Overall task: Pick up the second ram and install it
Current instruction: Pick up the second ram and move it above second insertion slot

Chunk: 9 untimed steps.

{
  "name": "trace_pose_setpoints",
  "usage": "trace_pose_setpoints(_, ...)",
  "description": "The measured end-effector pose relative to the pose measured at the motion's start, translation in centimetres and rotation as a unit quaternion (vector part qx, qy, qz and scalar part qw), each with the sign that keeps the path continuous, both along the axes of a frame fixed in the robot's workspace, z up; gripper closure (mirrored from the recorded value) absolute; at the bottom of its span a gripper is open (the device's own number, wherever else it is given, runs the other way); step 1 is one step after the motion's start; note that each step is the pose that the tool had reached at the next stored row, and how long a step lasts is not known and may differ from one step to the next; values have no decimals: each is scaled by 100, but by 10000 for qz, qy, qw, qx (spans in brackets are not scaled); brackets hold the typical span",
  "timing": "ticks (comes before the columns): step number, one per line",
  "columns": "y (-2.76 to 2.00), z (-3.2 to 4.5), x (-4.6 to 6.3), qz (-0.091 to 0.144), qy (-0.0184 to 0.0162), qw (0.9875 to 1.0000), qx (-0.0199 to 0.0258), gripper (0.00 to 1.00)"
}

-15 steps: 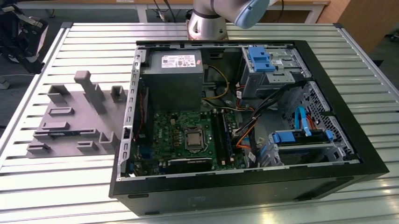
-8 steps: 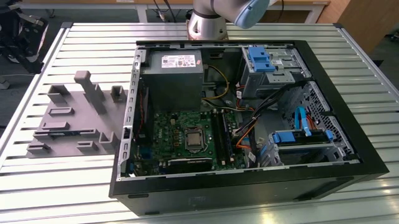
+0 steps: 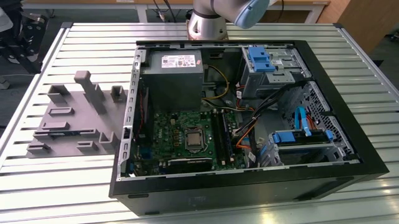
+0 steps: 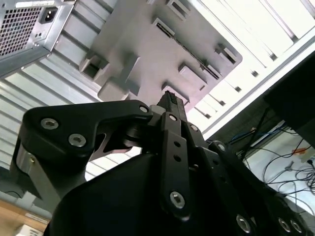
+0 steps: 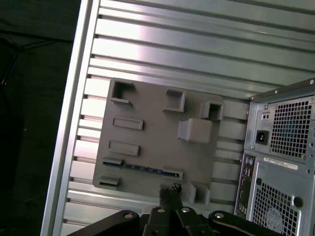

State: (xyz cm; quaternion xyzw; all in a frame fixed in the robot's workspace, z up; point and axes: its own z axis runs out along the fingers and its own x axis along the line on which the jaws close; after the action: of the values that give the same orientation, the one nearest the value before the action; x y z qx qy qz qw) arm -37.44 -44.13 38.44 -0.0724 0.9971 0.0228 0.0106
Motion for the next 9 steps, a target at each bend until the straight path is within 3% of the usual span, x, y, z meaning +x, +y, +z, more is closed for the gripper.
trace_pose_setpoints(6, 0, -2, -5, 435, -1, 9991, 0, 89)
trace_pose_setpoints(9, 0, -2, -7, 484, -1, 9988, 0, 89)
